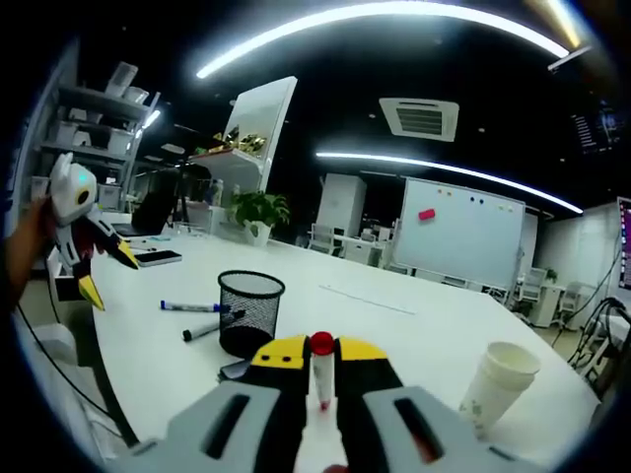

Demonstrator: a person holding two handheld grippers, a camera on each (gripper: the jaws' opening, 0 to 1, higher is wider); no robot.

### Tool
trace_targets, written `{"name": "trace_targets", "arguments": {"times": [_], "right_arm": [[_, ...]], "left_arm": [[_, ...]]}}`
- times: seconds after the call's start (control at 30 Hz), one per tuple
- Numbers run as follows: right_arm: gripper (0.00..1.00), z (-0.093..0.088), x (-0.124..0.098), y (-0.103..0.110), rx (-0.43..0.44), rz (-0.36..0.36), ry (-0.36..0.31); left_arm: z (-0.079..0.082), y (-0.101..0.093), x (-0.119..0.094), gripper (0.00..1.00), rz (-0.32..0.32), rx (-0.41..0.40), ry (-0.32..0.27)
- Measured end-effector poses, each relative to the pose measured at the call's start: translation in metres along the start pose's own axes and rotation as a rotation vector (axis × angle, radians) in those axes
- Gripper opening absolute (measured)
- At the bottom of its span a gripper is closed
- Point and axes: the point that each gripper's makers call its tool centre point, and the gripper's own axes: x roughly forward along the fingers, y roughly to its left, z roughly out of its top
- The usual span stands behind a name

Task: Place the scattered laser pointers and whiteboard markers into the pen holder and stack the scattered paper cups together

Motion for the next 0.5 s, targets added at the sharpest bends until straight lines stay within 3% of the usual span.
{"name": "trace_targets", "arguments": {"times": [0.5], "right_arm": [[0.1,0.0022,0.0006,-0.0014,-0.011,-0.001,0.018]], "left_arm": [[-0.0004,-0.0026,0.0007,0.59,-0.002,-0.003,0.003]]}}
